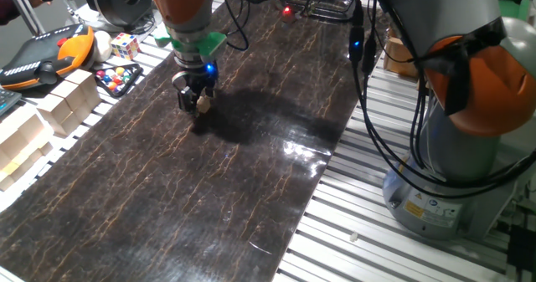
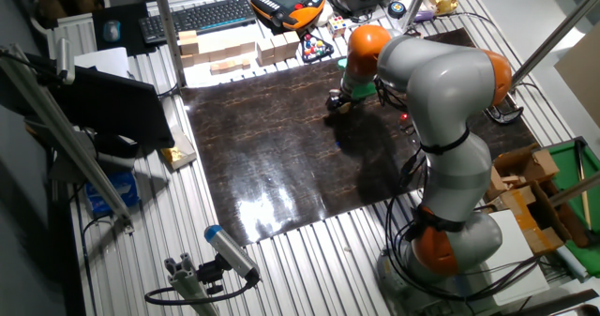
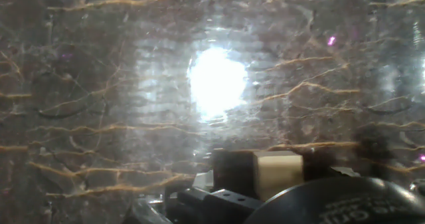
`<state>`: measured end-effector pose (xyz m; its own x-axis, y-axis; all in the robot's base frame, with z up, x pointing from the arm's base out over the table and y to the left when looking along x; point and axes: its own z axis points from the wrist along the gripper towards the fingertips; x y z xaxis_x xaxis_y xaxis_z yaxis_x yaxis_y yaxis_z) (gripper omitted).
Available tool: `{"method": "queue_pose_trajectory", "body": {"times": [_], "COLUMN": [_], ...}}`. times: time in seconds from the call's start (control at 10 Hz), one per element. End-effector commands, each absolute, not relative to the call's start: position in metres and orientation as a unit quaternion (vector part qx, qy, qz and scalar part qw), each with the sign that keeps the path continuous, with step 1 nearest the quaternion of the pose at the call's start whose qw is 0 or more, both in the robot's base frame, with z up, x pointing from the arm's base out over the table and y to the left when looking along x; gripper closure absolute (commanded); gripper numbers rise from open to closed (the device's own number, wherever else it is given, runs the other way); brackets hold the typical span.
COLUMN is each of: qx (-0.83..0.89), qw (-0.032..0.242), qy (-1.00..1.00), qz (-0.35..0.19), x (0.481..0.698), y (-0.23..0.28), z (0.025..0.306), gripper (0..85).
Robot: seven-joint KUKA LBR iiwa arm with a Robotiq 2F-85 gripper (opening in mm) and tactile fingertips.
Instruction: Pick up one small block
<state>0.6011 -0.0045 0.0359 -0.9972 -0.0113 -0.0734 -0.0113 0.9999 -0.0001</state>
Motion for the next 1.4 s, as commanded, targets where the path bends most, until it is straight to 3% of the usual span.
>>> {"method": "queue_pose_trajectory", "body": {"times": [0.0,0.6,1.3], "qx": [-0.006,-0.001,-0.017], "qw": [0.036,0.032,0.025], "qy": [0.999,0.999,1.000], "qz": [0.000,-0.002,0.007], "x": [0.601,0.601,0.605], "y": [-0.005,-0.012,-0.018], "z": [0.036,0.035,0.035], "gripper": [8.3,14.3,40.3]}}
